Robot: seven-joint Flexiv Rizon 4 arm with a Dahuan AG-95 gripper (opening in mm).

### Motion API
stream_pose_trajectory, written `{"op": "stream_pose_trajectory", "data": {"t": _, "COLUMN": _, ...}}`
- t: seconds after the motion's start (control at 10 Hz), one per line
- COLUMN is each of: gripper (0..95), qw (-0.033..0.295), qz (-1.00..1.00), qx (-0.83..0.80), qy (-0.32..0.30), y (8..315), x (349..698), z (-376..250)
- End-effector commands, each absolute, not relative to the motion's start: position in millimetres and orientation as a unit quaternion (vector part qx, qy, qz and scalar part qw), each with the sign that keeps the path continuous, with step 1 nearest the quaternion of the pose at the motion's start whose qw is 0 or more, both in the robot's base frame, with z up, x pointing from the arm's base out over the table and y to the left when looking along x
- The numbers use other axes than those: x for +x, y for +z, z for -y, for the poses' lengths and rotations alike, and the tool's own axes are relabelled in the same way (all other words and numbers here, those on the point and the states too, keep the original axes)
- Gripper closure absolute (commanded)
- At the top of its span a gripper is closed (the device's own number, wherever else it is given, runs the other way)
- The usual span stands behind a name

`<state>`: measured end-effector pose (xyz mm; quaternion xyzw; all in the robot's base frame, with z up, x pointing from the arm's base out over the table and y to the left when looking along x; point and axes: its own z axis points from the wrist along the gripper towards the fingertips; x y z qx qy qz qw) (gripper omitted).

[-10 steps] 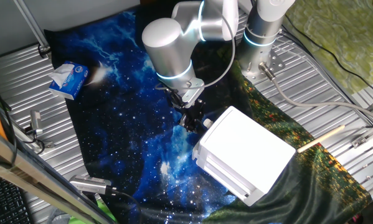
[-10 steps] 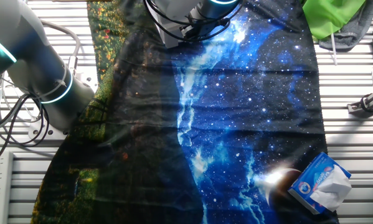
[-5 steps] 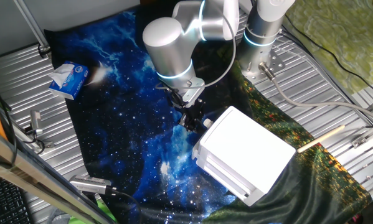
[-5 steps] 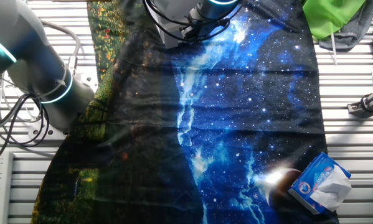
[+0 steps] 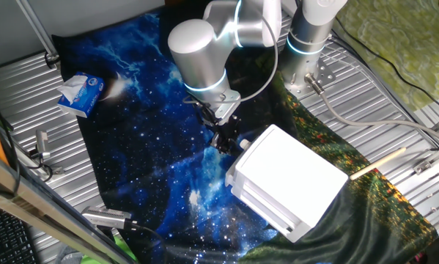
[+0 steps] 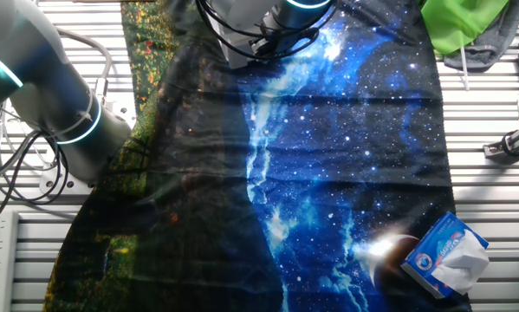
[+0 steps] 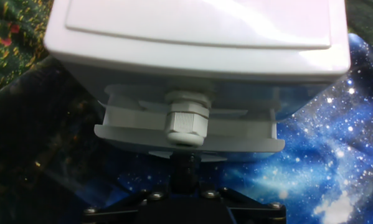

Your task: Grasp the handle and open the drawer

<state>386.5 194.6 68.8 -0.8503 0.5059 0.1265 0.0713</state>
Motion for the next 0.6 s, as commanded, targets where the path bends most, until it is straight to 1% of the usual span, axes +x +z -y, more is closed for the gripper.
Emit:
{"op": "stream_pose_trajectory", "data": {"t": 0.1, "gripper": 95.0, "qw": 0.071, "qz": -0.505, "qx": -0.851, "qy": 0.127, "y": 68.9, "x": 386.3, "z": -194.3}}
{"op": "stream_pose_trajectory", "data": {"t": 0.6, "gripper": 95.0, "qw": 0.069, "qz": -0.511, "qx": -0.848, "qy": 0.122, "y": 69.3, "x": 385.4, "z": -191.9}}
